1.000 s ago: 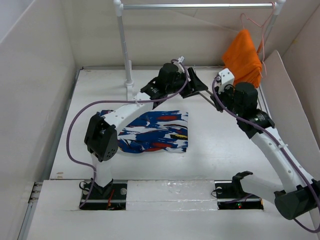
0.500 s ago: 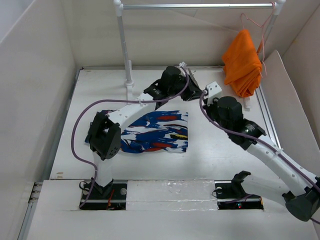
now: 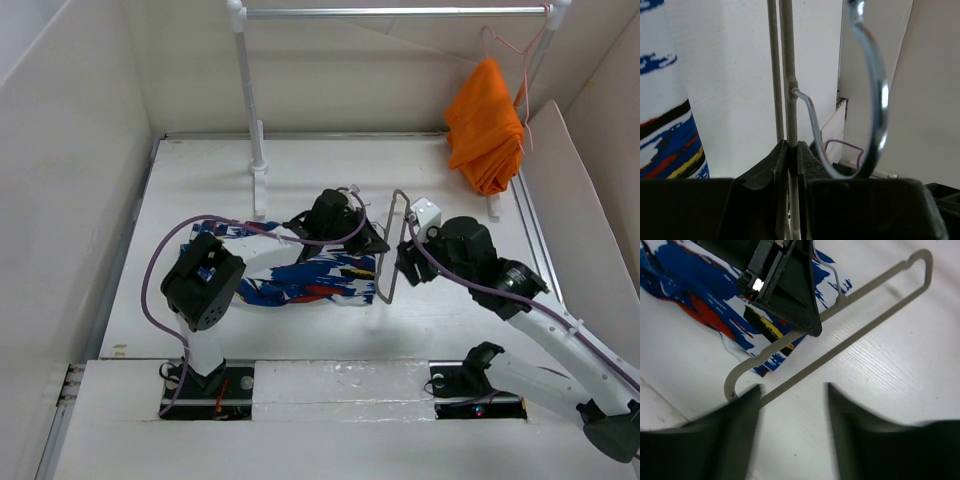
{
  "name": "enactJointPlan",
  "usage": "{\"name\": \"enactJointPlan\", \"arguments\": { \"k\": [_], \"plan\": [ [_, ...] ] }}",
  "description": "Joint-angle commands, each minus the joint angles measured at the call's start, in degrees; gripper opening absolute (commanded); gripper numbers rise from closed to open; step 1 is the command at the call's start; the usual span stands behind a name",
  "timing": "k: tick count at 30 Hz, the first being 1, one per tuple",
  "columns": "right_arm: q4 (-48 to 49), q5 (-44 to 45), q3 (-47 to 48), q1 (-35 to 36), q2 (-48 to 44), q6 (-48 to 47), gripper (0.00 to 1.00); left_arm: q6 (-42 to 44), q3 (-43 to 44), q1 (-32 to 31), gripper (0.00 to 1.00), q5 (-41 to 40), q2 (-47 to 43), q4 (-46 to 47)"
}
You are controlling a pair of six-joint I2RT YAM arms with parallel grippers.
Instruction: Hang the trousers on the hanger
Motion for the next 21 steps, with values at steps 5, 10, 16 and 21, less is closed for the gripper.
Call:
{"name": "enactJointPlan", "arguments": {
  "k": [5, 10, 16, 21],
  "plan": [
    [9.5, -9.9, -3.5, -3.0, 4.1, 7.2, 0.00, -0.6, -8.9, -1.7, 0.00, -3.9, -6.7, 13.7],
    [22.3, -10.9, -7.4, -5.9, 10.8, 9.1, 0.00, 0.3, -15.8, -1.7, 0.00, -12.1, -8.0, 15.8],
    [34.5, -15.6, -10.7, -10.0, 21.9, 11.5, 0.08, -0.2, -18.8, -1.7, 0.00, -15.6, -4.7, 18.9],
    [37.9, -15.5, -7.4, -10.0, 32.1, 10.5, 0.39, 0.0, -19.4, -1.7, 0.00, -17.8, -4.4, 18.9]
  ]
}}
